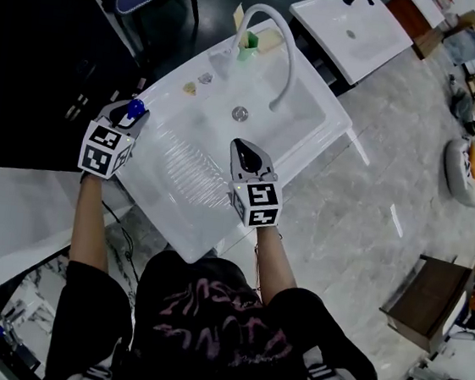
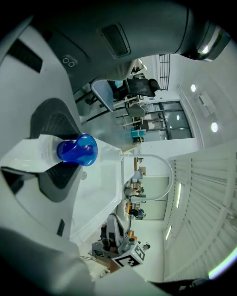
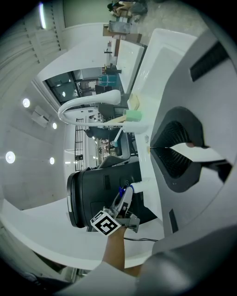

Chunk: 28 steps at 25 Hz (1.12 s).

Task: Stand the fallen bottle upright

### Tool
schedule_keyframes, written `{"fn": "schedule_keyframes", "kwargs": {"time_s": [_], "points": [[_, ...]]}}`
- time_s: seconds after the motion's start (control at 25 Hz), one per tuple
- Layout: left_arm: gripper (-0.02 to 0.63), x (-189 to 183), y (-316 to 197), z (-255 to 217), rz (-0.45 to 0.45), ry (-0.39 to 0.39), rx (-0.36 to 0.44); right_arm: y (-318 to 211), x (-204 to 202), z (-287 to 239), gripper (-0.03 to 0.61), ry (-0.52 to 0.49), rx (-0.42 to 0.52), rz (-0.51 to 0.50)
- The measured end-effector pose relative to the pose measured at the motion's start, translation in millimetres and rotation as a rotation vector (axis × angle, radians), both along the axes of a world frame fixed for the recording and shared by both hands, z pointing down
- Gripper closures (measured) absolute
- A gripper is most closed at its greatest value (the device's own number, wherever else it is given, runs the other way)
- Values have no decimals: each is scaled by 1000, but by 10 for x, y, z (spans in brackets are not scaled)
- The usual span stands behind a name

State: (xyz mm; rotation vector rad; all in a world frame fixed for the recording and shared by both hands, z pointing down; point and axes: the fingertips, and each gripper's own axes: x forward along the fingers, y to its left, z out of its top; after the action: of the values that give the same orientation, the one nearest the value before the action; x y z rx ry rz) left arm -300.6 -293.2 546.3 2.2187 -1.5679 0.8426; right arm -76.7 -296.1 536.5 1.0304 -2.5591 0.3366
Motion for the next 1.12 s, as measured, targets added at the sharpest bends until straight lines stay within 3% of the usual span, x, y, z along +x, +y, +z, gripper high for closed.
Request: {"fn": "schedule_keyframes", "kwargs": {"time_s": [0.44, 0.72, 1.12], "points": [[386, -11, 179, -60, -35, 42, 13, 78, -14, -157, 565, -17, 15, -4], [382, 3, 463, -150, -95, 46, 45, 173, 64, -255, 565, -18, 52, -8], [491, 301, 1002, -652, -225, 58, 213, 509, 160, -632, 565, -48, 126, -40]]}}
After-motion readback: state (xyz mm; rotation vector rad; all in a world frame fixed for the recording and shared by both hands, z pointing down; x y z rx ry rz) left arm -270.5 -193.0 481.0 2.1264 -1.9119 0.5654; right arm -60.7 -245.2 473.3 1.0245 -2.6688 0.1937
